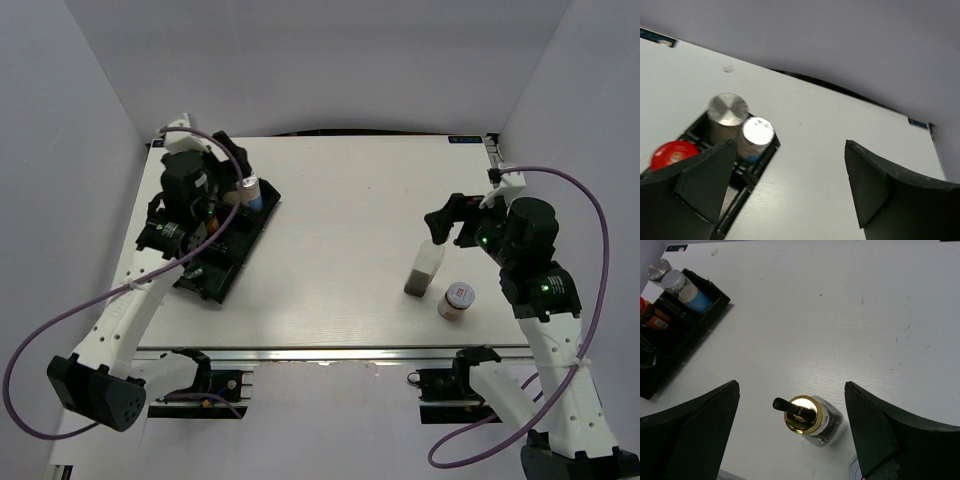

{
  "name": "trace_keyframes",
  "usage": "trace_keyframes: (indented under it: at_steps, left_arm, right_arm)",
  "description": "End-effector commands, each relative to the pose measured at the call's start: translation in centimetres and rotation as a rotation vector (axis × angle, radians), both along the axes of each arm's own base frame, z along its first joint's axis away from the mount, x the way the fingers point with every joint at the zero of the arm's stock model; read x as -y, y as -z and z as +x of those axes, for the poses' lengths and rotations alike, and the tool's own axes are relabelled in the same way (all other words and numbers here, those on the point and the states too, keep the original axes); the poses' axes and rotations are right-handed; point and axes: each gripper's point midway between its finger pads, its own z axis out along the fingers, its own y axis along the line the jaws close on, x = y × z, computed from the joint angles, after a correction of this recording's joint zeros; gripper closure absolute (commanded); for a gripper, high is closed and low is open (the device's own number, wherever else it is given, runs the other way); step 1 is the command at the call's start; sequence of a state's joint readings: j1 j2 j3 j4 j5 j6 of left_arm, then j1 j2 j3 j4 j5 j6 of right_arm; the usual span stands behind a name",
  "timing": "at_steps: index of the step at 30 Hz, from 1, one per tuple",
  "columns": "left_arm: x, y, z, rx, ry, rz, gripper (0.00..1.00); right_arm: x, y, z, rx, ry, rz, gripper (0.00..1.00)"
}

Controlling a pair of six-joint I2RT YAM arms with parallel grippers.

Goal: Organize the condiment bottles

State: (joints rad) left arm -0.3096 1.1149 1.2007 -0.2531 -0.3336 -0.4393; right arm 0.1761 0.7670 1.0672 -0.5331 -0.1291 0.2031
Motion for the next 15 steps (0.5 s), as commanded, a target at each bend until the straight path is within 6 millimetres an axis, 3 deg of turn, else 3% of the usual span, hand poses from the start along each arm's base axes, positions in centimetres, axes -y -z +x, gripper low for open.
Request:
trace_keyframes:
  at_steps: [1, 3, 6, 10, 15]
  left_arm:
    - [4.7, -0.6, -0.5, 0.032, 0.139, 0.021, 0.02]
    - [7.5, 0.6, -0.7, 0.008, 0.212, 0.045, 0.02]
    - [10.0, 2.9, -1.0, -0.011, 0.294, 0.041, 0.02]
    - [11.2, 6.0, -0.7, -0.066, 0.324, 0.051, 0.02]
    - [12.1, 8.1, -1.1, -0.093, 0.37, 0.058, 0.02]
  right_arm:
    - [-1.0, 2.0, -0.3, -0.043, -0.073, -0.008, 0.11]
    - [-0.8, 3.6, -0.2, -0.07, -0.062, -0.032, 0.11]
    - [-0.5, 5.0, 0.0, -0.085, -0.047, -0.061, 0.11]
    - [-1.4, 5.3, 0.2, -0.07, -0.077, -0.078, 0.11]
    - [-1.3, 5.8, 1.2, -0.06, -0.039, -0.103, 0.18]
